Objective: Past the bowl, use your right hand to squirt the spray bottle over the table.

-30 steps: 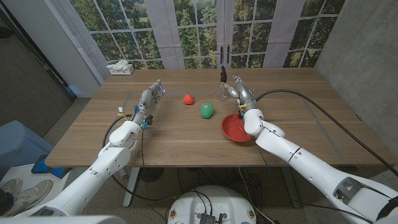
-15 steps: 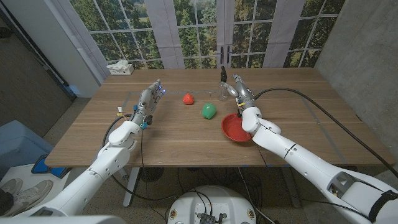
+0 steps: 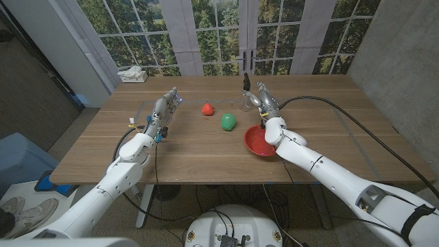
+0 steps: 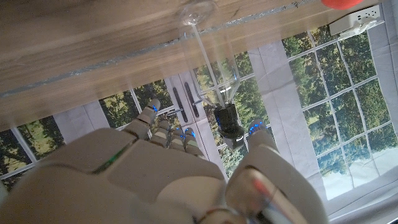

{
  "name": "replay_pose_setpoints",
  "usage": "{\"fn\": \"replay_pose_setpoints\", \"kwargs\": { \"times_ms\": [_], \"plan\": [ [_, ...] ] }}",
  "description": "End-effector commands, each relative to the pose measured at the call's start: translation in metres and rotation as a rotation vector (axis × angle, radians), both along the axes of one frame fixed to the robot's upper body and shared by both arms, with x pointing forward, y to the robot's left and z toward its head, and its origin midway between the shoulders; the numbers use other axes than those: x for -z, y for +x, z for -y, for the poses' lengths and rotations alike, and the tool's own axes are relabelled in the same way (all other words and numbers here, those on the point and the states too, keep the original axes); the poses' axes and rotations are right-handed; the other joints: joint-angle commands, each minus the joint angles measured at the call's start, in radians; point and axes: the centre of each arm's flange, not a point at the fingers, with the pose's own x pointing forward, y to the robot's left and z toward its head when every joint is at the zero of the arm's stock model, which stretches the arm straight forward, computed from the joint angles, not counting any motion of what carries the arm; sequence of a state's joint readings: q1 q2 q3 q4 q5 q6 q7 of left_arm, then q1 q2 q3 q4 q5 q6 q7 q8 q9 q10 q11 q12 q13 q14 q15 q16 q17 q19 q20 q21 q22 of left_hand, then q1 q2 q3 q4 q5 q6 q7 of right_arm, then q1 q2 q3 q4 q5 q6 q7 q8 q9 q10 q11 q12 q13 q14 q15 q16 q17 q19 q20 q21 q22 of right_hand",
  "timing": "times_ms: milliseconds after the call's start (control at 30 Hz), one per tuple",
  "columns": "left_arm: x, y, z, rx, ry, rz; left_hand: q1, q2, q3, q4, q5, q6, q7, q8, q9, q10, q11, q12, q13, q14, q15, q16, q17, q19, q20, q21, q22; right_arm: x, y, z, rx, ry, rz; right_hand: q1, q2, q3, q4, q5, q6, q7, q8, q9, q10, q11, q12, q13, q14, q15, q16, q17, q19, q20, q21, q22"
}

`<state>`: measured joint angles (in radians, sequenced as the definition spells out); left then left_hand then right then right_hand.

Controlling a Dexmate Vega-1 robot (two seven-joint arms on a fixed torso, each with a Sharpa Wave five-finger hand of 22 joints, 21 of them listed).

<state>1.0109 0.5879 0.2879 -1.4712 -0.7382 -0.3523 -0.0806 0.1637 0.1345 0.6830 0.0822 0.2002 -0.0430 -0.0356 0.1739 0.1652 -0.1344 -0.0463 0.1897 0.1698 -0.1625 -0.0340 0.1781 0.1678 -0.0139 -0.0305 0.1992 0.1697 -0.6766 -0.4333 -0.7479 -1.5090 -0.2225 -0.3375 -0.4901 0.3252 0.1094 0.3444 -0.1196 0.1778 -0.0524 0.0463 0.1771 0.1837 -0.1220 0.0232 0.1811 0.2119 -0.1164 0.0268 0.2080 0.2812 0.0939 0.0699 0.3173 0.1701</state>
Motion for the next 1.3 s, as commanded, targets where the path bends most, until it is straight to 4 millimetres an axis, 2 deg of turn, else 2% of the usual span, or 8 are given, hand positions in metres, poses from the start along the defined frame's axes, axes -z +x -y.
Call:
{"fn": "replay_pose_setpoints", "kwargs": {
  "times_ms": [33, 667, 1300],
  "plan": [
    [0.001, -0.004, 0.0, -0.011, 0.002, -0.004, 0.004, 0.052, 0.001, -0.008, 0.001, -0.005, 0.0, 0.004, 0.006, -0.011, -0.001, 0.001, 0.006, -0.011, -0.04, 0.0, 0.001, 0.003, -0.061, -0.001, 0.006, 0.001, 0.008, -0.005, -0.01, 0.003, -0.009, -0.009, -0.004, -0.005, 0.002, 0.006, -0.01, -0.002, 0.004, 0.002, -0.01, -0.005, 0.007, 0.004, -0.003, -0.001, 0.011, 0.006, -0.004, 0.003, -0.002, 0.005],
    [0.003, -0.008, 0.0, -0.009, 0.007, -0.011, 0.005, 0.052, 0.0, -0.013, 0.0, -0.006, 0.0, 0.004, 0.006, -0.012, -0.002, 0.001, 0.006, -0.012, -0.04, -0.001, 0.001, 0.002, -0.062, -0.001, 0.006, -0.002, 0.022, -0.01, -0.039, 0.037, -0.026, -0.014, -0.003, -0.01, 0.004, 0.008, -0.011, -0.006, 0.007, 0.001, -0.005, -0.006, 0.013, 0.005, 0.0, -0.001, 0.016, 0.01, 0.001, 0.003, -0.006, 0.005],
    [0.0, -0.006, -0.002, -0.007, 0.014, -0.012, 0.005, 0.051, -0.002, -0.016, 0.0, -0.005, -0.001, 0.005, 0.006, -0.011, -0.002, 0.001, 0.006, -0.01, -0.04, 0.0, 0.001, 0.004, -0.063, -0.001, 0.006, -0.008, 0.039, -0.018, -0.04, 0.035, -0.044, -0.009, 0.0, -0.01, -0.002, 0.01, -0.027, -0.025, 0.006, 0.001, -0.008, -0.01, 0.017, 0.006, 0.004, -0.003, 0.022, 0.013, 0.012, 0.001, -0.012, 0.005]
  ]
}}
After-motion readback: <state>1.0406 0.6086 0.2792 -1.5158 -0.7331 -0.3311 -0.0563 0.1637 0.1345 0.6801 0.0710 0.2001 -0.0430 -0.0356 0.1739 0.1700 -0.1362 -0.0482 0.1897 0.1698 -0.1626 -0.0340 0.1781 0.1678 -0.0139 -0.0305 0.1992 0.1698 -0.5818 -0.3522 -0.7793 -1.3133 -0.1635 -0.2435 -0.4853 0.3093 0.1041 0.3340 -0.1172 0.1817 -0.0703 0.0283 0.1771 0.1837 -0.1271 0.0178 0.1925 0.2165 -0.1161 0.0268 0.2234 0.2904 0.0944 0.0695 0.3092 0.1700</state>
